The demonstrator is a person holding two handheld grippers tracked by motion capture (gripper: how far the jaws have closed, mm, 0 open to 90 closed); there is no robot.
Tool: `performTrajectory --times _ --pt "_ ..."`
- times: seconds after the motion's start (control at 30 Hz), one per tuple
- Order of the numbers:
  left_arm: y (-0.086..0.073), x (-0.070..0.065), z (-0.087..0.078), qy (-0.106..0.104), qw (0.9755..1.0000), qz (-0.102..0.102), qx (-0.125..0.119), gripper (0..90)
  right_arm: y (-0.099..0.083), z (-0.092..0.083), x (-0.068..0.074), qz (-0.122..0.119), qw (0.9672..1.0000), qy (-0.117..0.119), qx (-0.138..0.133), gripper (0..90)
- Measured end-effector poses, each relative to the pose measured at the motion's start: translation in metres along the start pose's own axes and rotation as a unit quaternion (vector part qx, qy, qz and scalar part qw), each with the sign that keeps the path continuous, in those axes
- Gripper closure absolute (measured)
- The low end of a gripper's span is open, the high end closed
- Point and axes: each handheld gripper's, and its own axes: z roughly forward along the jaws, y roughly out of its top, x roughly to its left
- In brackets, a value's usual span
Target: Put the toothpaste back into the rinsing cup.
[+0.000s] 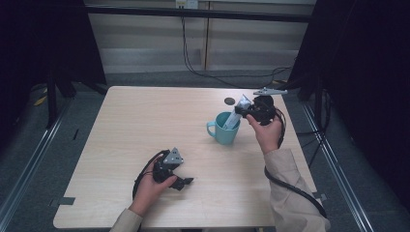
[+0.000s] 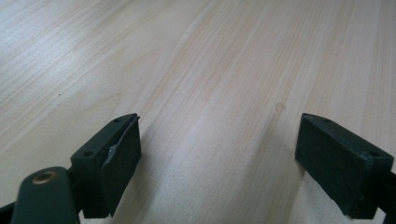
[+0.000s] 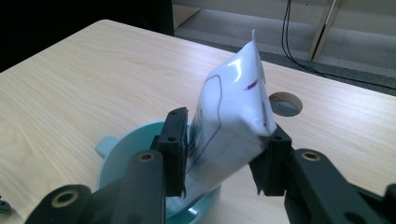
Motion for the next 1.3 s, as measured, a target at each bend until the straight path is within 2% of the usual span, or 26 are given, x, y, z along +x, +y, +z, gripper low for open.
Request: performTrajectory --times 0.53,1.0,1.2,1.3 --pt "0.0 -0.0001 0.0 0.0 1.0 -0.001 0.0 14.2 -0.003 -0.0025 -0.0035 0.003 1.0 -0.006 -0.001 59.0" --pt "0.0 -0.0001 0.0 0.0 1.0 -0.001 0.0 14.2 -0.0054 -0.0028 -0.0062 0.004 0.9999 -0.015 0.003 53.0" --pt "0.0 -0.0001 0.0 0.0 1.0 -0.001 0.0 14.2 -0.0047 -0.0027 -0.0058 0.006 0.9999 -0.012 0.001 48.4" --pt "0.0 0.0 0.0 0.0 1.0 0.0 0.0 14.2 -0.0045 -0.0024 -0.0051 0.006 0.9999 -0.016 0.001 40.9"
